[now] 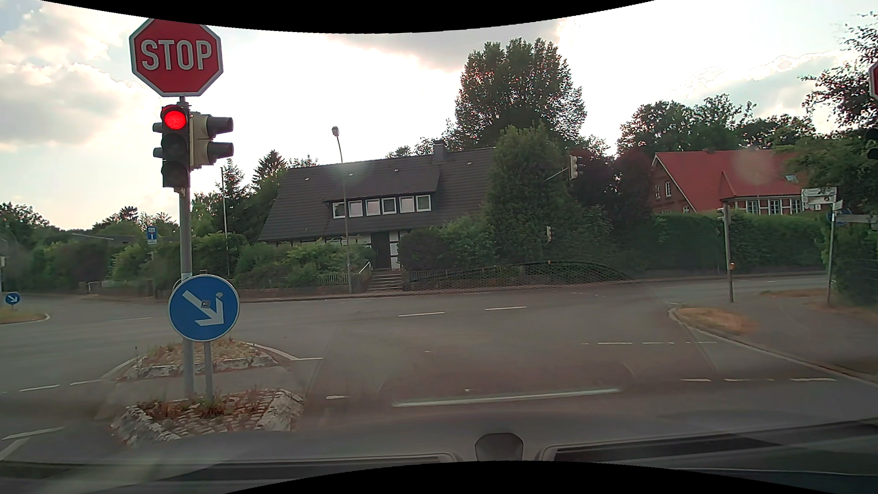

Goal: Follow the waypoints while adhering to traffic rules and regulations

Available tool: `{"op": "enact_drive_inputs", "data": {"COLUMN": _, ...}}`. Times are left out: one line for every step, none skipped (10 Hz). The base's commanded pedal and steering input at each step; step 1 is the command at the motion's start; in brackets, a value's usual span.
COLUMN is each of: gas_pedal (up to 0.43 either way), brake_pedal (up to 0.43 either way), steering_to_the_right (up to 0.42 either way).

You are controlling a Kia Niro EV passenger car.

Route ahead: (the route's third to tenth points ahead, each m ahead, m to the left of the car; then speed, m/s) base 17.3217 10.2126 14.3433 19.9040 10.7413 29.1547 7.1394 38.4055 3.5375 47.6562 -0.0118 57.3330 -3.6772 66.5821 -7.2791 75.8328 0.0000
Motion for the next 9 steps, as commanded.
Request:
{"op": "enact_drive_inputs", "data": {"gas_pedal": 0.0, "brake_pedal": 0.25, "steering_to_the_right": -0.005}}
{"op": "enact_drive_inputs", "data": {"gas_pedal": 0.0, "brake_pedal": 0.25, "steering_to_the_right": -0.006}}
{"op": "enact_drive_inputs", "data": {"gas_pedal": 0.0, "brake_pedal": 0.25, "steering_to_the_right": -0.005}}
{"op": "enact_drive_inputs", "data": {"gas_pedal": 0.0, "brake_pedal": 0.25, "steering_to_the_right": -0.005}}
{"op": "enact_drive_inputs", "data": {"gas_pedal": 0.0, "brake_pedal": 0.25, "steering_to_the_right": -0.006}}
{"op": "enact_drive_inputs", "data": {"gas_pedal": 0.0, "brake_pedal": 0.25, "steering_to_the_right": -0.006}}
{"op": "enact_drive_inputs", "data": {"gas_pedal": 0.0, "brake_pedal": 0.25, "steering_to_the_right": -0.005}}
{"op": "enact_drive_inputs", "data": {"gas_pedal": 0.0, "brake_pedal": 0.25, "steering_to_the_right": -0.005}}
{"op": "enact_drive_inputs", "data": {"gas_pedal": 0.0, "brake_pedal": 0.25, "steering_to_the_right": -0.005}}
